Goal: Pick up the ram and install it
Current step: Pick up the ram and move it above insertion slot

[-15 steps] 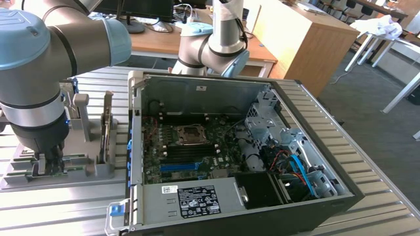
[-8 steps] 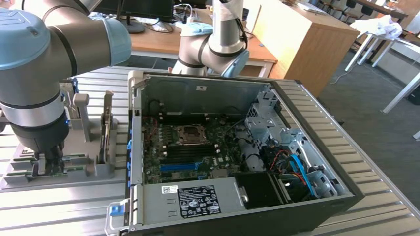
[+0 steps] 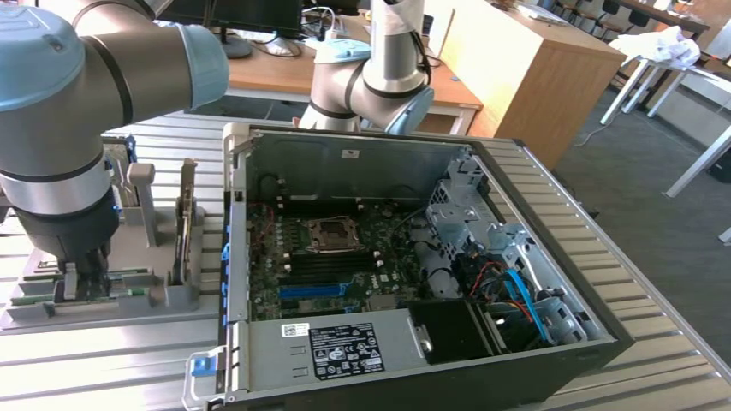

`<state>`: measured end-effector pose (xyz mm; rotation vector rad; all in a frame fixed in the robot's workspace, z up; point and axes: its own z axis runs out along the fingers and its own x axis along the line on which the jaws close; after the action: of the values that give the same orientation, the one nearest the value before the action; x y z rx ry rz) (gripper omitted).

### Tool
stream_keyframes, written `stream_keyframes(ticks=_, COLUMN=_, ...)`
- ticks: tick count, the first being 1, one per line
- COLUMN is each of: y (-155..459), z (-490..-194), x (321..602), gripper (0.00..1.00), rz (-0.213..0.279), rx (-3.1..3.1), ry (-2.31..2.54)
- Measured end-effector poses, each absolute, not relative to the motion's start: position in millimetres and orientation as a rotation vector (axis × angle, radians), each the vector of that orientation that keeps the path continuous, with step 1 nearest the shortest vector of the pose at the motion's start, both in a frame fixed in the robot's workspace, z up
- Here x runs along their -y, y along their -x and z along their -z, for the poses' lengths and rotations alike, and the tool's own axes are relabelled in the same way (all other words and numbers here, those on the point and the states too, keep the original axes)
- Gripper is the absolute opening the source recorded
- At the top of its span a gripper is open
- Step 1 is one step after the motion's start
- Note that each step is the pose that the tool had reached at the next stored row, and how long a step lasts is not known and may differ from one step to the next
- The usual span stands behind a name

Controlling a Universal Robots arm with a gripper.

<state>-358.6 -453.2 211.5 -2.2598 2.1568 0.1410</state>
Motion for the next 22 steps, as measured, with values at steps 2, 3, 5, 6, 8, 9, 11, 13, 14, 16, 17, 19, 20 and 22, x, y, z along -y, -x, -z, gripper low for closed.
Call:
stream_keyframes(ticks=2, y=358.6, z=-215.4, x=453.2, gripper=0.11, rz=-0.141, rx=-2.157, ry=2.26)
stream_keyframes(ticks=3, y=358.6, z=-217.5, x=453.2, gripper=0.11, rz=-0.141, rx=-2.157, ry=2.26)
stream_keyframes(ticks=5, y=358.6, z=-222.2, x=453.2, gripper=0.11, rz=-0.141, rx=-2.157, ry=2.26)
stream_keyframes(ticks=6, y=358.6, z=-224.7, x=453.2, gripper=0.11, rz=-0.141, rx=-2.157, ry=2.26)
stream_keyframes(ticks=8, y=358.6, z=-230.3, x=453.2, gripper=0.11, rz=-0.141, rx=-2.157, ry=2.259)
stream_keyframes(ticks=9, y=358.6, z=-233.1, x=453.2, gripper=0.11, rz=-0.141, rx=-2.157, ry=2.259)
stream_keyframes(ticks=11, y=358.6, z=-238.7, x=453.2, gripper=0.11, rz=-0.141, rx=-2.158, ry=2.259)
stream_keyframes(ticks=13, y=358.6, z=-244.7, x=453.2, gripper=0.11, rz=-0.141, rx=-2.16, ry=2.257)
stream_keyframes(ticks=14, y=358.6, z=-247.8, x=453.2, gripper=0.11, rz=-0.141, rx=-2.161, ry=2.256)
stream_keyframes(ticks=16, y=358.6, z=-254.3, x=453.2, gripper=0.11, rz=-0.141, rx=-2.163, ry=2.253)
stream_keyframes(ticks=17, y=358.6, z=-257.5, x=453.2, gripper=0.11, rz=-0.141, rx=-2.165, ry=2.252)
stream_keyframes(ticks=19, y=358.6, z=-263.7, x=453.2, gripper=0.11, rz=-0.141, rx=-2.168, ry=2.248)
stream_keyframes(ticks=20, y=358.6, z=-266.7, x=453.2, gripper=0.11, rz=-0.141, rx=-2.17, ry=2.246)
stream_keyframes(ticks=22, y=358.6, z=-272.5, x=453.2, gripper=0.11, rz=-0.141, rx=-2.174, ry=2.242)
